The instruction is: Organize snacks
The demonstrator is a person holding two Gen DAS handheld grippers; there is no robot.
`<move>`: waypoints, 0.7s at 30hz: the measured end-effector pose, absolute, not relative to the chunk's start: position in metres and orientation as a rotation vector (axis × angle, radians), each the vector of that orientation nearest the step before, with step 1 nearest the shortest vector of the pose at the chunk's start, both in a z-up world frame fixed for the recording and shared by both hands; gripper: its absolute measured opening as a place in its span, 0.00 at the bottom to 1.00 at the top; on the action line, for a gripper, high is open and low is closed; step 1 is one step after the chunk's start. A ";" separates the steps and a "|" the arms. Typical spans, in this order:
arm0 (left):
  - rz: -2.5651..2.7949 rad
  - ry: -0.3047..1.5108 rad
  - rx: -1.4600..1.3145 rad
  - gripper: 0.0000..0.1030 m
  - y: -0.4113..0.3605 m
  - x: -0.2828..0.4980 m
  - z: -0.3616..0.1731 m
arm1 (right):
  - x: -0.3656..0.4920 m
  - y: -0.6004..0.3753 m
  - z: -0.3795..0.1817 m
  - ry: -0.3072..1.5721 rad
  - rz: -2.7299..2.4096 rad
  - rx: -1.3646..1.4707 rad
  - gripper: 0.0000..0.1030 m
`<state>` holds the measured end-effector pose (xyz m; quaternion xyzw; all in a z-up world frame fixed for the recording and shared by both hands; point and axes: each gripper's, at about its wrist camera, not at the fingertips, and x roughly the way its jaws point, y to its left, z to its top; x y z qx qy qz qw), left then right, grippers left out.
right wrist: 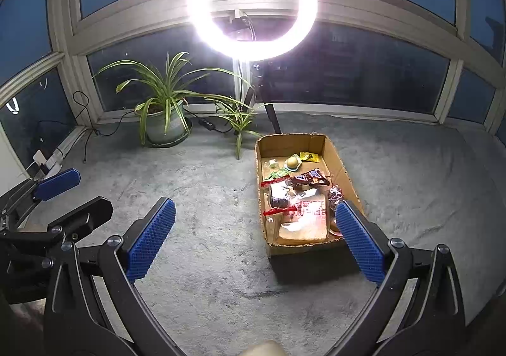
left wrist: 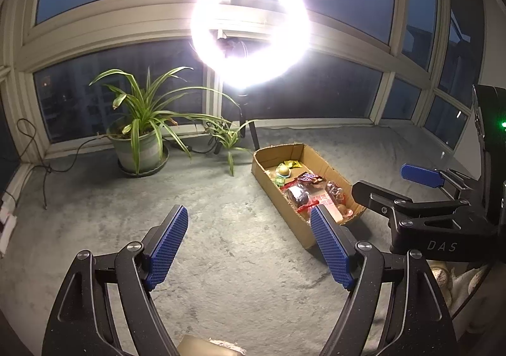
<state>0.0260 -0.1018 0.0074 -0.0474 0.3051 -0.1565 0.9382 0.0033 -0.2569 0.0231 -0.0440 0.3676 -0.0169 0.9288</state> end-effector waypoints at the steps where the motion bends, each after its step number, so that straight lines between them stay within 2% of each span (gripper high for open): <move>1: -0.320 0.624 -0.096 0.78 -0.102 0.026 0.007 | 0.003 -0.257 0.023 0.754 -0.033 -0.089 1.00; 21: -0.328 0.631 -0.103 0.78 -0.104 0.025 0.007 | 0.004 -0.256 0.023 0.754 -0.028 -0.089 1.00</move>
